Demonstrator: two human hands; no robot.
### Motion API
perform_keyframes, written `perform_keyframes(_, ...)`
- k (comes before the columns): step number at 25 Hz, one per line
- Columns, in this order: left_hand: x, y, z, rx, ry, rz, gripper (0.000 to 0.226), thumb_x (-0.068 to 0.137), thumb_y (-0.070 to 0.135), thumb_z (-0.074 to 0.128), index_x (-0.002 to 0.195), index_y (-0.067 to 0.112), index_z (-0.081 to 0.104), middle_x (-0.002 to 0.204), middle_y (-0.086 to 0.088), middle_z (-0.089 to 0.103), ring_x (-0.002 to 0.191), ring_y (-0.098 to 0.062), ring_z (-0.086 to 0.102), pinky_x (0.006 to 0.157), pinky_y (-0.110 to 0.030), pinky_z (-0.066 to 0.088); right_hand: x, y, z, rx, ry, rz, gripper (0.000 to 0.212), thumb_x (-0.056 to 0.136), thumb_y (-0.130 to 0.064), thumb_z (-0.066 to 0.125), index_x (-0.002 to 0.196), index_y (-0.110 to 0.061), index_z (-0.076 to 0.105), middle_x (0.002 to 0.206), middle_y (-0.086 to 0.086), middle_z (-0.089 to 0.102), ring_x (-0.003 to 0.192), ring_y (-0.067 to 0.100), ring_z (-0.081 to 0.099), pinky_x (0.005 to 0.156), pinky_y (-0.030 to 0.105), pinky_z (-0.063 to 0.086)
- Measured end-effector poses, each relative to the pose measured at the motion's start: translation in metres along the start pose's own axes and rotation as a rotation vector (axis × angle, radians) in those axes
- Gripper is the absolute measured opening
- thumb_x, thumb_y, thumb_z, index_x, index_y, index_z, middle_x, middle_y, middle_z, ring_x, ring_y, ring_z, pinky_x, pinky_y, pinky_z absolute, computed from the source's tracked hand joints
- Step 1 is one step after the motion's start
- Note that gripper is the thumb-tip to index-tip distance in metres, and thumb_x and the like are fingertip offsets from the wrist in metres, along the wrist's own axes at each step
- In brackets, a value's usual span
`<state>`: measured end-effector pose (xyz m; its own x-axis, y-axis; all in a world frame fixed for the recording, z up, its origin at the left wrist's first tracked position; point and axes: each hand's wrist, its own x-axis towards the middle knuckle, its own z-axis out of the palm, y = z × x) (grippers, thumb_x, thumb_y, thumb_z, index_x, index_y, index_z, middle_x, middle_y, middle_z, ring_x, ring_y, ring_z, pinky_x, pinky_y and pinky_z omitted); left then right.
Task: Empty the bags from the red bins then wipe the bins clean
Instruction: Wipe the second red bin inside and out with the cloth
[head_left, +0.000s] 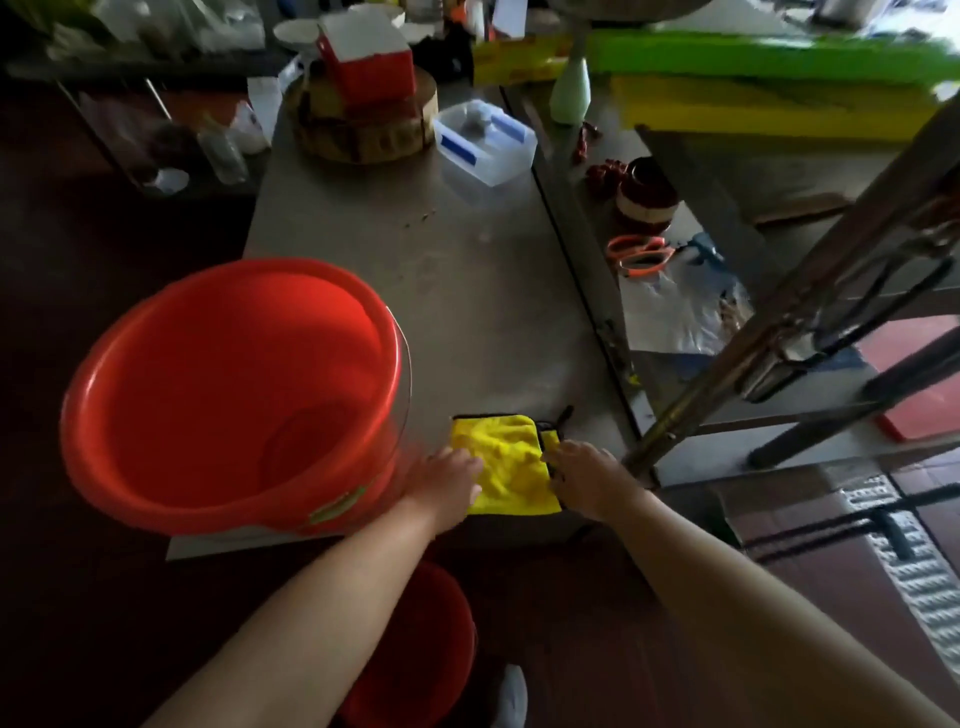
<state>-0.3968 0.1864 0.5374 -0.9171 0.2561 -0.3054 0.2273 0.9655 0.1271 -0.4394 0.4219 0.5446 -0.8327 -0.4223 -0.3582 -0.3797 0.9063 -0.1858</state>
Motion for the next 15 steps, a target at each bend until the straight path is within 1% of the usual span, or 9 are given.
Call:
perform_keyframes(2,-0.002,-0.003,0.038,-0.02,0.022,-0.033,0.027,0.093,0.035,0.06,0.118,0.025,0.057,0.12,0.0,0.057,0.116,-0.027,0.054,0.092,-0.039,0.044,0.003,0.005,0.034,-0.01,-0.036,-0.021,0.046,0.095,-0.041,0.057,0.139,-0.028,0.052,0.138,-0.001,0.053,0.13,0.024,0.05,0.103,0.038,0.041)
perform_keyframes(3,-0.002,-0.003,0.053,-0.035,0.037,-0.051,0.029,0.089,0.035,0.065,0.116,0.025,0.059,0.119,0.001,0.057,0.115,-0.027,0.055,0.089,-0.039,0.045,0.006,0.007,0.049,-0.002,-0.045,-0.034,0.046,0.096,-0.041,0.058,0.138,-0.026,0.052,0.139,-0.001,0.052,0.131,0.024,0.049,0.103,0.038,0.04)
perform_keyframes(5,0.002,-0.002,0.077,-0.053,0.045,-0.058,0.039,0.086,0.036,0.07,0.121,0.027,0.058,0.124,0.002,0.053,0.118,-0.025,0.053,0.087,-0.039,0.048,0.009,0.008,0.07,0.017,-0.024,-0.048,0.046,0.094,-0.038,0.063,0.137,-0.023,0.055,0.141,0.0,0.052,0.131,0.027,0.048,0.102,0.04,0.041)
perform_keyframes(7,0.01,-0.001,0.093,-0.046,0.033,-0.075,0.045,0.085,0.032,0.071,0.127,0.03,0.053,0.131,0.002,0.045,0.123,-0.025,0.046,0.082,-0.04,0.051,0.011,0.008,0.085,-0.019,0.064,-0.058,0.046,0.085,-0.034,0.075,0.128,-0.022,0.062,0.133,0.003,0.058,0.123,0.03,0.056,0.095,0.044,0.048)
perform_keyframes(8,0.015,-0.001,0.099,-0.048,0.04,-0.089,0.047,0.083,0.028,0.073,0.125,0.031,0.052,0.13,0.001,0.045,0.12,-0.027,0.045,0.078,-0.04,0.053,0.014,0.008,0.093,-0.034,0.101,-0.056,0.048,0.077,-0.032,0.082,0.122,-0.023,0.066,0.126,0.004,0.061,0.116,0.031,0.06,0.089,0.044,0.053)
perform_keyframes(10,0.024,-0.003,0.109,-0.065,0.059,-0.078,0.05,0.074,0.019,0.08,0.115,0.03,0.056,0.12,-0.001,0.05,0.107,-0.029,0.05,0.071,-0.041,0.056,0.015,0.009,0.104,-0.076,0.158,-0.073,0.052,0.065,-0.03,0.087,0.113,-0.024,0.069,0.117,0.004,0.063,0.106,0.03,0.064,0.08,0.043,0.056)
perform_keyframes(12,0.027,-0.007,0.113,-0.107,0.069,-0.024,0.041,0.075,0.007,0.075,0.109,0.025,0.059,0.11,-0.003,0.052,0.097,-0.03,0.051,0.072,-0.044,0.057,0.015,0.009,0.106,-0.1,0.192,-0.089,0.056,0.061,-0.032,0.089,0.113,-0.024,0.068,0.117,0.005,0.062,0.105,0.03,0.063,0.079,0.043,0.056)
perform_keyframes(14,0.028,-0.009,0.102,-0.183,0.081,0.0,0.036,0.08,0.001,0.064,0.112,0.018,0.061,0.11,-0.007,0.055,0.099,-0.033,0.052,0.08,-0.048,0.055,0.015,0.009,0.102,-0.106,0.18,-0.079,0.064,0.058,-0.039,0.091,0.116,-0.024,0.068,0.121,0.006,0.062,0.11,0.032,0.062,0.085,0.044,0.055)
perform_keyframes(15,0.029,-0.007,0.091,-0.216,0.083,0.01,0.037,0.081,0.004,0.063,0.115,0.015,0.062,0.113,-0.009,0.056,0.103,-0.034,0.052,0.085,-0.048,0.053,0.013,0.007,0.097,-0.113,0.159,-0.067,0.07,0.057,-0.046,0.091,0.119,-0.024,0.066,0.125,0.008,0.062,0.115,0.033,0.061,0.089,0.046,0.054)
